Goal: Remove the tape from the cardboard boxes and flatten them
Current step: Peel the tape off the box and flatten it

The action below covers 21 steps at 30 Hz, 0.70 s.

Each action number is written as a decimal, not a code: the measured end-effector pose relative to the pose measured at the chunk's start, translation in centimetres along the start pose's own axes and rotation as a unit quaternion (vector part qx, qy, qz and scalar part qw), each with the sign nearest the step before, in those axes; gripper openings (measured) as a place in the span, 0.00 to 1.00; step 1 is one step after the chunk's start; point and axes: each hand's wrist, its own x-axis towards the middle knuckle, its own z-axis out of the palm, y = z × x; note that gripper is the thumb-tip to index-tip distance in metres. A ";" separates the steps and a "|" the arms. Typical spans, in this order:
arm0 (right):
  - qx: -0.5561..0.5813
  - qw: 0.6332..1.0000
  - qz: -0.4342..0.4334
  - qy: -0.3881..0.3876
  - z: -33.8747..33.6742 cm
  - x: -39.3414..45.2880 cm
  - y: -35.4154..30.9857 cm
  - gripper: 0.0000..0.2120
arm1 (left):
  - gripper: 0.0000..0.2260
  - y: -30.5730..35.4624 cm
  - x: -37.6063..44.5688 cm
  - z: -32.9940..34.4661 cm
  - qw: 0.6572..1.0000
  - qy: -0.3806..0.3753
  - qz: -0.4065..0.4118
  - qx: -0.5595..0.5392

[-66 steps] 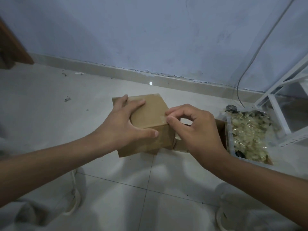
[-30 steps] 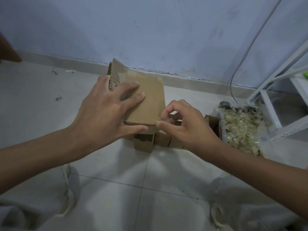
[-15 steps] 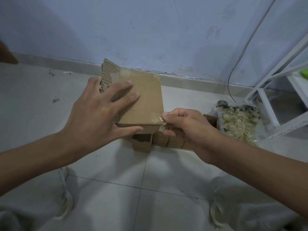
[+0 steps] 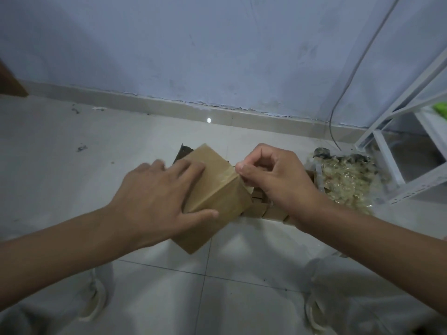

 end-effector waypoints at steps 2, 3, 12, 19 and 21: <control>-0.033 0.998 -0.035 -0.037 0.6 -0.3 0.1 0.06 | 0.48 0.2 0.4 -0.1 0.998 -0.018 0.006 -0.057; -0.051 0.996 -0.056 -0.056 0.8 -0.5 0.0 0.05 | 0.51 0.1 0.6 -0.2 0.993 -0.039 -0.008 -0.110; 0.031 0.995 0.013 -0.094 1.2 -1.1 -0.8 0.06 | 0.30 -0.6 1.0 0.0 0.974 -0.069 -0.015 -0.215; 0.141 0.973 0.155 -0.096 -0.8 -0.7 -0.8 0.06 | 0.35 -1.3 0.1 0.1 0.977 0.033 0.023 -0.211; 0.181 0.960 0.186 -0.106 -0.8 -0.8 -0.5 0.05 | 0.35 -1.4 -0.1 0.2 0.972 0.046 0.029 -0.229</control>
